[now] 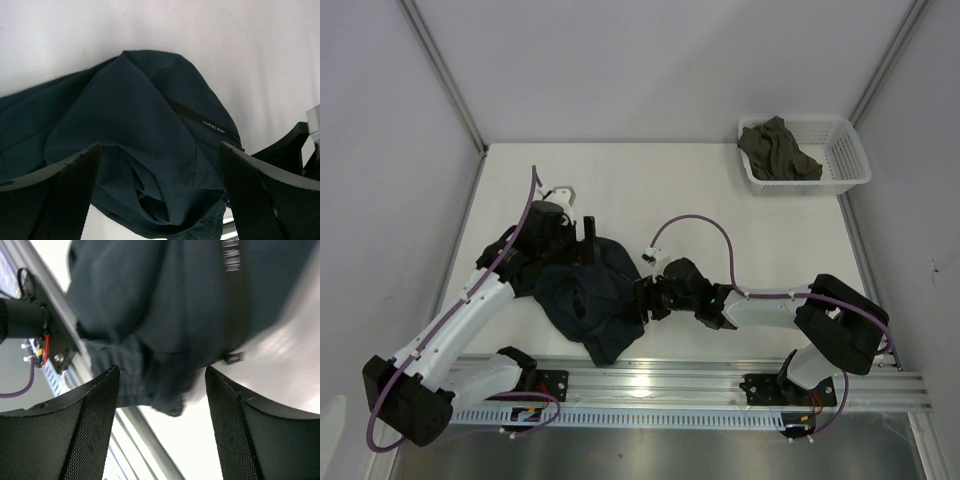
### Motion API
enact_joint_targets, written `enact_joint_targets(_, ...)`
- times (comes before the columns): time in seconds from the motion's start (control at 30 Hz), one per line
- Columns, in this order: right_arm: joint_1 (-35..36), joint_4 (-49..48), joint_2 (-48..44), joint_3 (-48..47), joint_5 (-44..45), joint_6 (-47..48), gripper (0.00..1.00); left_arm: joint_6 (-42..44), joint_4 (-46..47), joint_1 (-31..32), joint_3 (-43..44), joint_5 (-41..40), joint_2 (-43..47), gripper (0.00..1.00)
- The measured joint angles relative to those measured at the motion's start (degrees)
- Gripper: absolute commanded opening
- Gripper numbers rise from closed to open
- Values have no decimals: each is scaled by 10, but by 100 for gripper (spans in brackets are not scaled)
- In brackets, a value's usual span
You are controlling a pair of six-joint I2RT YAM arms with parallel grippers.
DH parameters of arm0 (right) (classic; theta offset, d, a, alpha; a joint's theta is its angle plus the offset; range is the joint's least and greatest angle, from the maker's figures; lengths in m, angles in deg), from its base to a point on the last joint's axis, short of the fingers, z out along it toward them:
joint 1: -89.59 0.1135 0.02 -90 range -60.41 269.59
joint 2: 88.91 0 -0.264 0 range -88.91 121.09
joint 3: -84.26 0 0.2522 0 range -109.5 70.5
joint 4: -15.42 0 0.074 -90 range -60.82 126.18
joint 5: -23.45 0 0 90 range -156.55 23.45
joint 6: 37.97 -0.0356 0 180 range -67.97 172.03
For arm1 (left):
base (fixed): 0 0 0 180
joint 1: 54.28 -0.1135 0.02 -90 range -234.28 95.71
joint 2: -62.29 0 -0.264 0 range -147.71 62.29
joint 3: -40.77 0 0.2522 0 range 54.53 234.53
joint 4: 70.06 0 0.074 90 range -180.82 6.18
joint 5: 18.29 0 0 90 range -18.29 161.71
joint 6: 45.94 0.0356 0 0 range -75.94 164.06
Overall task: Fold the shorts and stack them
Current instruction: Flatten the shorts out
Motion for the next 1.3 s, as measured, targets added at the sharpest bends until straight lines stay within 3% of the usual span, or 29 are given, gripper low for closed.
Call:
enact_joint_targets(0.07,-16,-12,4,10,-6,0,65,-15,0,0,0,0,-19,99)
enact_joint_targets(0.17,-32,-19,10,11,-10,4,49,-39,12,0,-7,2,-46,99)
enact_joint_targets(0.2,-35,-22,12,11,-10,6,37,-48,20,0,-14,2,-55,99)
enact_joint_targets(0.3,-35,-24,14,11,-12,13,18,-66,35,0,-35,9,-82,99)
enact_joint_targets(0.4,-35,-21,14,11,-10,21,16,-81,43,0,-50,27,-105,98)
enact_joint_targets(0.5,-35,-14,14,11,-7,33,0,-100,46,12,-63,44,-101,99)
enact_joint_targets(0.77,-42,0,14,9,6,43,0,-183,29,137,-94,57,44,99)
enact_joint_targets(1.0,-46,0,14,9,7,42,0,-273,40,247,-156,38,69,99)
enact_joint_targets(1.3,-46,-5,14,9,12,41,0,-351,92,259,-217,-31,87,96)
